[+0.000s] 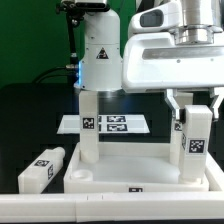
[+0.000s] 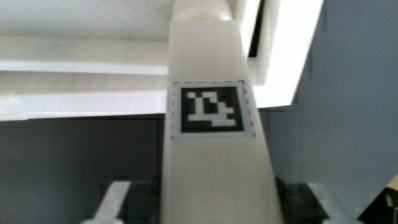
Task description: Assemble desk
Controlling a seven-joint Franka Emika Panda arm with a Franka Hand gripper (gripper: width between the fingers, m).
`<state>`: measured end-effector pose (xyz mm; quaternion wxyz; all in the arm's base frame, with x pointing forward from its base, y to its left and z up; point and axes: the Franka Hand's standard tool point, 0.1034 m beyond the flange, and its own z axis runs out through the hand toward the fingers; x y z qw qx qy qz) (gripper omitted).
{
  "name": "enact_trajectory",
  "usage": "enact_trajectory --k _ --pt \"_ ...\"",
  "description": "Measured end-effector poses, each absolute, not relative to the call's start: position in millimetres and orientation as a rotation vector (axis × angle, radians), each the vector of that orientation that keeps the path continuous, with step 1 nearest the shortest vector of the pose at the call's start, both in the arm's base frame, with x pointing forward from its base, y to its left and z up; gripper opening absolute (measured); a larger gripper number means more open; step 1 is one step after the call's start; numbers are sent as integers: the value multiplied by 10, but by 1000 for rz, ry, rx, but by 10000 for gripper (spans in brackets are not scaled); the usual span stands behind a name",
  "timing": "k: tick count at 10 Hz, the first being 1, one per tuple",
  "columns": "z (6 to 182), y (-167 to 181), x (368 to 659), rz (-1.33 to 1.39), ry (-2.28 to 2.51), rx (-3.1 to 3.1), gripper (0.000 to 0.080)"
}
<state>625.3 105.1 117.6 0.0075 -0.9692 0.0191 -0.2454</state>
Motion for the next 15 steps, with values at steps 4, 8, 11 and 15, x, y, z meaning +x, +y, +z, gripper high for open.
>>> enact_trajectory --k 4,8,11,15 --pt "1164 1055 6236 -751 58 -3035 294" --pt "1224 901 6321 -413 132 -3098 632" --pt "1121 1028 6255 -133 270 -3090 649" --pt "1135 1059 6279 -1 309 -3089 526"
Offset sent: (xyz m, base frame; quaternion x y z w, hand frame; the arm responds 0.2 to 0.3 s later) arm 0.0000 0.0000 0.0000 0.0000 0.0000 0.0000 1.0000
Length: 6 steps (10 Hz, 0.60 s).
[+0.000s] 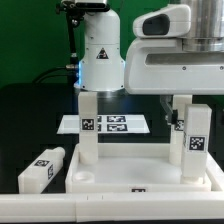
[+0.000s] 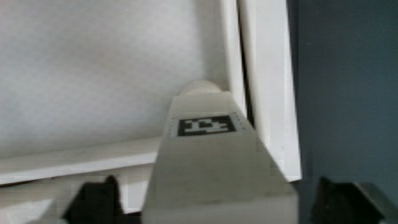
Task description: Assemble desk
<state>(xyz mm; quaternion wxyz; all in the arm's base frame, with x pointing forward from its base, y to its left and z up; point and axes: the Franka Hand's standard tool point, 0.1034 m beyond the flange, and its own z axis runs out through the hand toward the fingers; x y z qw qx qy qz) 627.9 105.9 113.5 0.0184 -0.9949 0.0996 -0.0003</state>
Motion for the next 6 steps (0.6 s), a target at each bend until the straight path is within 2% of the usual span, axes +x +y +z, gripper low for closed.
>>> enact_trajectory --k 1,2,6 --pt "1134 1057 6280 -1 314 -3089 385" --pt "1134 1058 6280 0 364 -3083 282" --pt "1126 1086 6285 -17 907 -2967 284"
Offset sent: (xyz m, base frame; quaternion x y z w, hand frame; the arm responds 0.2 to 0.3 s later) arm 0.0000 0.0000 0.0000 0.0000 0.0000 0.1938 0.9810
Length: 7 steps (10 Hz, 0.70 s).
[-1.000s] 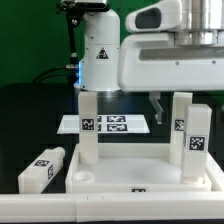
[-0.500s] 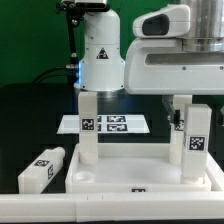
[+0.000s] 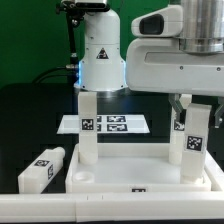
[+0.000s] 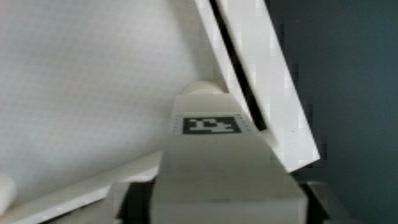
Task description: Assemble desk
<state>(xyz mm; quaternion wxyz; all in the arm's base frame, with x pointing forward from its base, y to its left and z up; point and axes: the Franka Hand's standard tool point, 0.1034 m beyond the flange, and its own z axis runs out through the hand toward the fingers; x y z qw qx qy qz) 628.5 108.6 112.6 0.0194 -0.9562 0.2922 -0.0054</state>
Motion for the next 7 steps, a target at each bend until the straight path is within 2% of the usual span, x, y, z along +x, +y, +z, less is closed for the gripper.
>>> enact_trajectory --k 3,6,7 --pt "1120 1120 6329 -27 1624 -2570 284" --pt "1118 1078 6361 -5 1819 -2375 284" --pt "1113 1079 6358 -6 1806 -2387 367"
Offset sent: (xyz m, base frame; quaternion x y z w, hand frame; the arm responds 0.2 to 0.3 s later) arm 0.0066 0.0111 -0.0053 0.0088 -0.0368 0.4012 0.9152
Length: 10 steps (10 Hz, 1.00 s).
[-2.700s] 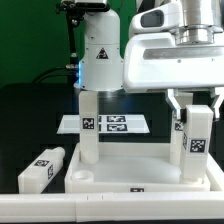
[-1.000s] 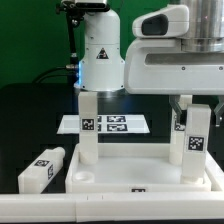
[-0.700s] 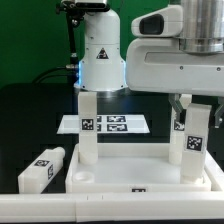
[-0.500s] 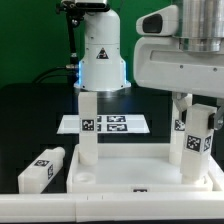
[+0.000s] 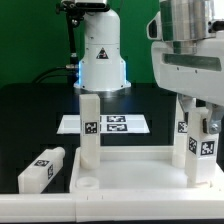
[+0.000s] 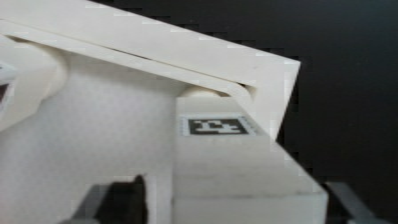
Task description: Assemble desk
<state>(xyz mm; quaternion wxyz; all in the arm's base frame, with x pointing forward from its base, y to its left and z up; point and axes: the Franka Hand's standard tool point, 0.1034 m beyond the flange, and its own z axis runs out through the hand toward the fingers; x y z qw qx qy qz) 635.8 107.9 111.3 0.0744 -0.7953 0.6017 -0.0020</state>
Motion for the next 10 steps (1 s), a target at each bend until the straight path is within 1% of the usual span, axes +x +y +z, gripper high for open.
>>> enact_trajectory --k 1,2,3,4,5,7,9,10 --pt "1112 1077 6358 -11 1749 -2429 503" --pt "1121 1073 6368 -40 1503 -2596 503" --pt "1134 1074 6398 -81 1193 -2746 618" --pt "1136 1100 6384 -78 974 -2839 640" --pt "1134 1090 6384 -84 922 -2862 640" --pt "1140 1086 6391 -108 615 -2958 648" --pt "1197 1143 6423 -141 57 -3067 649" --pt "1190 1200 6406 -141 9 -3082 649"
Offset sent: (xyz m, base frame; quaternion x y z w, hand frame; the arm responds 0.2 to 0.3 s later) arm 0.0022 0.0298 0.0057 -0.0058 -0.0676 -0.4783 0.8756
